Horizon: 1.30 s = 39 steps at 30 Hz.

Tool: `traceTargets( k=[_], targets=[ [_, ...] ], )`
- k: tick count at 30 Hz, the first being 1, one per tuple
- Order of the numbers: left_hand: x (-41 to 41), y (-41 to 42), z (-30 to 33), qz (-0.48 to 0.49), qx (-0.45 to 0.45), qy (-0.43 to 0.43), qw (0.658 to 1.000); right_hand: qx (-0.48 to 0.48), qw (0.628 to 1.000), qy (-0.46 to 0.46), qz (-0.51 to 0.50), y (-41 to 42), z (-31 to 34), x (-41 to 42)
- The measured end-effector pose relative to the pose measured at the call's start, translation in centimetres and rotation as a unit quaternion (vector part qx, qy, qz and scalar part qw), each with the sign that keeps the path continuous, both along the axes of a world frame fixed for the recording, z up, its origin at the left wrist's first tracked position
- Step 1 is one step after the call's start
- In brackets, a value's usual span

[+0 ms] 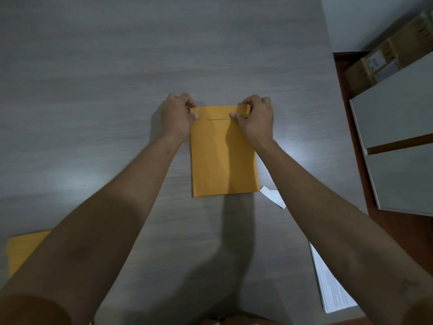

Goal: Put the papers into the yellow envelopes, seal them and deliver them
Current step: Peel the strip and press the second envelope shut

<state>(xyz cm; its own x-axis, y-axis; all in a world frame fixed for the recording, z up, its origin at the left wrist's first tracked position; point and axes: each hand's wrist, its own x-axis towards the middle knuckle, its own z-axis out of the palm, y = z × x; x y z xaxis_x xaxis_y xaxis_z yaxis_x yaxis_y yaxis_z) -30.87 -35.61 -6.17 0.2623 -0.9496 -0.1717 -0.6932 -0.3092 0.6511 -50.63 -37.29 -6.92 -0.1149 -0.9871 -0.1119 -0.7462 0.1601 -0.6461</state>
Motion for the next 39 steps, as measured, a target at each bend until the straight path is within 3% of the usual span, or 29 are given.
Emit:
traceTargets(
  k=[8,13,20,24,28,35,39],
  targets=[
    [0.0,1.3,0.7,-0.047,0.0,-0.036,0.998,-0.047,0.998,0.02,0.032,1.3,-0.5,0.4],
    [-1.6,3.8,0.9,-0.183,-0.07,-0.165,0.967,-0.189,0.966,0.129,0.117,2.0,-1.1,1.1],
    [-2.0,5.5,-0.6,-0.252,-0.012,-0.295,0.921,-0.246,0.919,0.234,0.198,3.4,-2.3,0.3],
    [-2.4,5.9,-0.3,-0.25,0.011,-0.315,0.915,-0.224,0.918,0.24,0.221,4.2,-2.3,0.2],
    [-2.3,6.1,-0.1,-0.251,0.026,-0.278,0.927,-0.196,0.917,0.254,0.237,4.4,-1.5,0.0],
    [-0.8,5.6,1.0,-0.305,0.117,-0.236,0.915,0.04,0.909,0.222,0.349,2.7,2.8,-1.4],
    [-0.9,5.5,1.1,-0.31,0.123,-0.251,0.909,0.077,0.894,0.236,0.374,2.3,3.5,-1.6]
  ],
)
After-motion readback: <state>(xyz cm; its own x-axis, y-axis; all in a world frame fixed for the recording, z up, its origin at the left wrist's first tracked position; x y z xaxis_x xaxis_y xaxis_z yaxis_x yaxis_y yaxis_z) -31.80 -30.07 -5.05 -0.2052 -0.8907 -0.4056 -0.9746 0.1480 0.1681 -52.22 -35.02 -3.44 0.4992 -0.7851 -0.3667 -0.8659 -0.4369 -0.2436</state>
